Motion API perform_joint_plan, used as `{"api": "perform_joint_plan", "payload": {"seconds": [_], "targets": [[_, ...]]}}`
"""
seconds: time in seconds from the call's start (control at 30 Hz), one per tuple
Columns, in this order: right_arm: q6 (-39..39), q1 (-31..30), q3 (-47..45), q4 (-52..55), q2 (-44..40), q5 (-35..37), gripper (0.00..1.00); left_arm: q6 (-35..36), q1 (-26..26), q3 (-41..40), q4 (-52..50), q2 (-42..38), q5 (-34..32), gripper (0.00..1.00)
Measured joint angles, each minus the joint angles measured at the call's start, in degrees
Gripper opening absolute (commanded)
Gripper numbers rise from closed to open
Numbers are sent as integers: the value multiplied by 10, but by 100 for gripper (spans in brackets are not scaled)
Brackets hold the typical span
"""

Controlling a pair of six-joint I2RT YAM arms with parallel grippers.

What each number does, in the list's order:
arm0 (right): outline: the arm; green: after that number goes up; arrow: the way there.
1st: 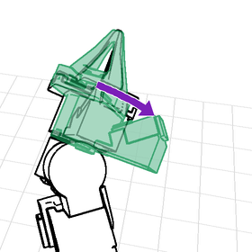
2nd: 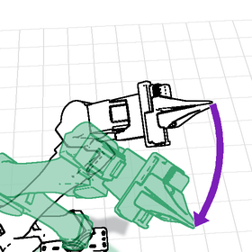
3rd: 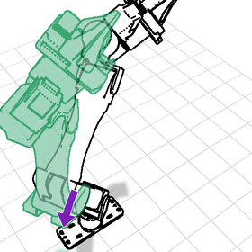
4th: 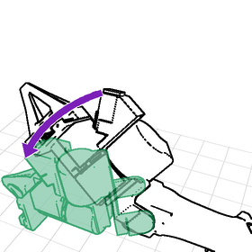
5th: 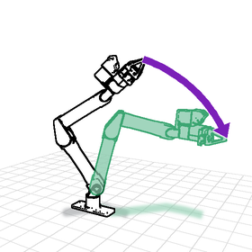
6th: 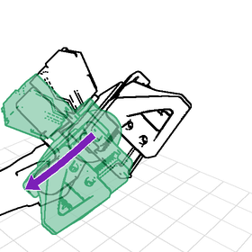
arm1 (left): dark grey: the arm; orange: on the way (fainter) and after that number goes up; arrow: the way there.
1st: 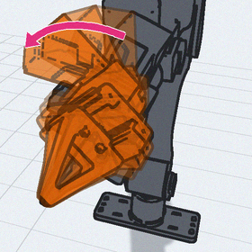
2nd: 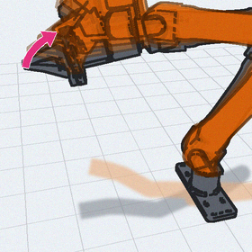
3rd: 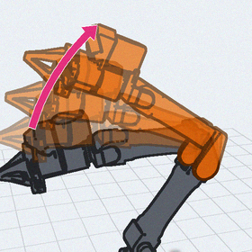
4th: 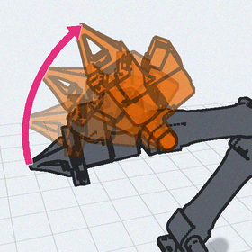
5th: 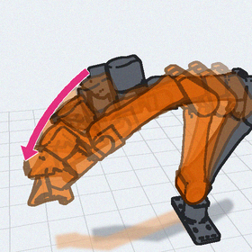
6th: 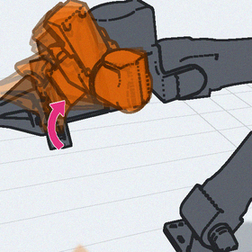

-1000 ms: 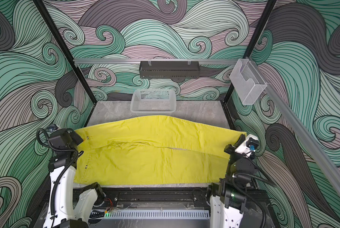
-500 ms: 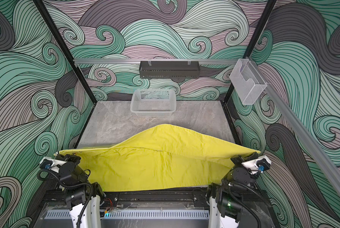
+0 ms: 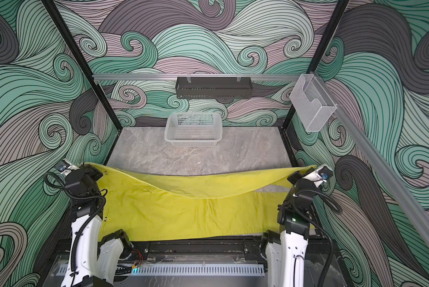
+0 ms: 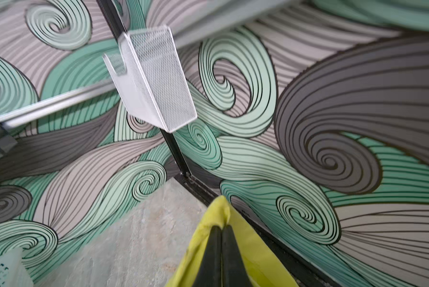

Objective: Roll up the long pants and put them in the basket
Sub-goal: Fold the long pant at the center of the board.

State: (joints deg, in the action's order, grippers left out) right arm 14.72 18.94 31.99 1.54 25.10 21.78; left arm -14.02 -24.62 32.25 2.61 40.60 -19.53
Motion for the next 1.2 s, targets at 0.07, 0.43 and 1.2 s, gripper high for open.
{"api": "perform_joint_plan", "payload": {"seconds": [0.07, 0.43, 1.2], "targets": [[-13, 2, -15, 1, -69, 8, 0, 26, 6, -1, -1, -2, -24, 0], [-18, 4, -38, 87, -221, 159, 0, 42, 23, -48, -137, -144, -136, 0], [34, 1, -10, 235, -243, 123, 0, -40, 14, -153, -146, -242, -186, 99]]}}
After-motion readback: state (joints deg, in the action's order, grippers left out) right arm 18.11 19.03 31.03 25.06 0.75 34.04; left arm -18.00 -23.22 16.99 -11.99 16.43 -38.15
